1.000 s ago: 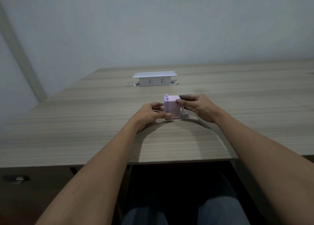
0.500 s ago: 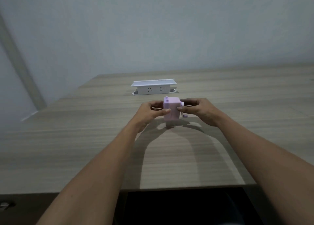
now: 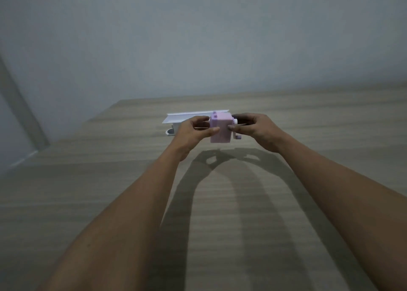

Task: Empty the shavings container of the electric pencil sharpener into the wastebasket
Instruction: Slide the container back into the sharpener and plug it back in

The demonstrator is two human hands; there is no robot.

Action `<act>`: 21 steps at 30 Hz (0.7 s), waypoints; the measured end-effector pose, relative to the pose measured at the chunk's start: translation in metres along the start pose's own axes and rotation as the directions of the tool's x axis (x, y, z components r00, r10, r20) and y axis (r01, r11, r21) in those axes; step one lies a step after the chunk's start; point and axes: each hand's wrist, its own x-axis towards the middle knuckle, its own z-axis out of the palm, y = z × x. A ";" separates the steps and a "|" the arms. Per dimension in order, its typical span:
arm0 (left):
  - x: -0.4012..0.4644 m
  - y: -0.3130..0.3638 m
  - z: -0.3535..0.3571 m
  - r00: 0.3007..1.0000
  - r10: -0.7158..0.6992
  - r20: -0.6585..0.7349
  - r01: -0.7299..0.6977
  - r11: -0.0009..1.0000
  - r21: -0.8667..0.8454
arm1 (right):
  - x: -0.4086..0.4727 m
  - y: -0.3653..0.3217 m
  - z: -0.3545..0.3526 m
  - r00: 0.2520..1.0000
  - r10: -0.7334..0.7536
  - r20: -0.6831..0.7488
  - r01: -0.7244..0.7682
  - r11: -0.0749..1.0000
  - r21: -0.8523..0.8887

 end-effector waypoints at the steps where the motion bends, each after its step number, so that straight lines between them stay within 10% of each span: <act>1: 0.009 -0.004 0.000 1.000 -0.003 -0.008 0.003 1.000 -0.011 | 0.009 0.003 -0.001 1.000 -0.003 -0.004 0.003 1.000 0.010; 21: 0.094 -0.075 0.032 0.985 -0.123 -0.119 0.115 0.990 -0.078 | 0.089 0.085 -0.024 0.992 0.067 -0.104 -0.065 0.998 0.020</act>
